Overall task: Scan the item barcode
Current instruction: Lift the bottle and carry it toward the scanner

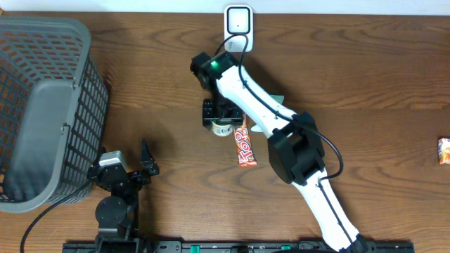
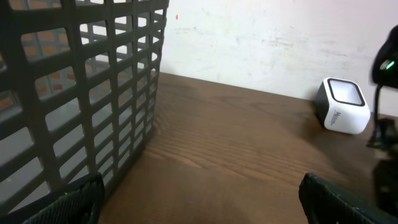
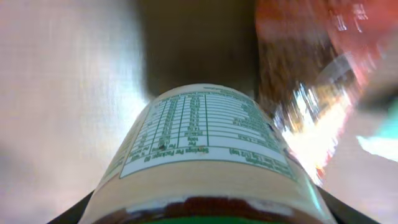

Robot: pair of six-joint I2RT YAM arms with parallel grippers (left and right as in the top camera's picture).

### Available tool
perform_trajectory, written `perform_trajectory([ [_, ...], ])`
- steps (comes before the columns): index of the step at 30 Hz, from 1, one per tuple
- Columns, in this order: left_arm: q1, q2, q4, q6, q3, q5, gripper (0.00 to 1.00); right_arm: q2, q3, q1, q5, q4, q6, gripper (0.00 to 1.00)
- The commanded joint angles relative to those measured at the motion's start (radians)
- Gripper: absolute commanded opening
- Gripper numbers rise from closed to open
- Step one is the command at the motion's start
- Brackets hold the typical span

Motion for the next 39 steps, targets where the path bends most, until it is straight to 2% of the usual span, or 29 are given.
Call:
perform_trajectory([
  [1, 0.003, 0.002, -0.034, -0.013, -0.019, -0.003, 1.00, -0.028, 0.125, -0.031, -0.117, -0.117, -0.156, 0.47],
  [4, 0.003, 0.002, -0.035, -0.013, -0.019, -0.003, 1.00, -0.043, 0.163, -0.039, -0.201, -0.177, -0.261, 0.45],
  [7, 0.003, 0.002, -0.034, -0.013, -0.019, -0.003, 1.00, -0.073, 0.164, -0.044, -0.286, -0.177, -0.269, 0.48],
  [20, 0.003, 0.002, -0.034, -0.013, -0.019, -0.003, 1.00, -0.104, 0.164, -0.029, -0.336, -0.176, -0.291, 0.49],
  [26, 0.003, 0.002, -0.035, -0.013, -0.019, -0.003, 1.00, -0.107, 0.179, -0.033, -0.237, -0.090, -0.301, 0.49],
  [31, 0.003, 0.001, -0.035, -0.013, -0.019, -0.003, 1.00, -0.110, 0.273, -0.058, -0.106, 0.024, -0.301, 0.51],
  [34, 0.003, 0.001, -0.035, -0.013, -0.019, -0.003, 1.00, -0.111, 0.328, -0.078, 0.074, 0.137, -0.311, 0.51],
  [39, 0.003, 0.001, -0.035, -0.013, -0.019, -0.003, 1.00, -0.111, 0.335, -0.099, 0.259, 0.362, -0.399, 0.52],
])
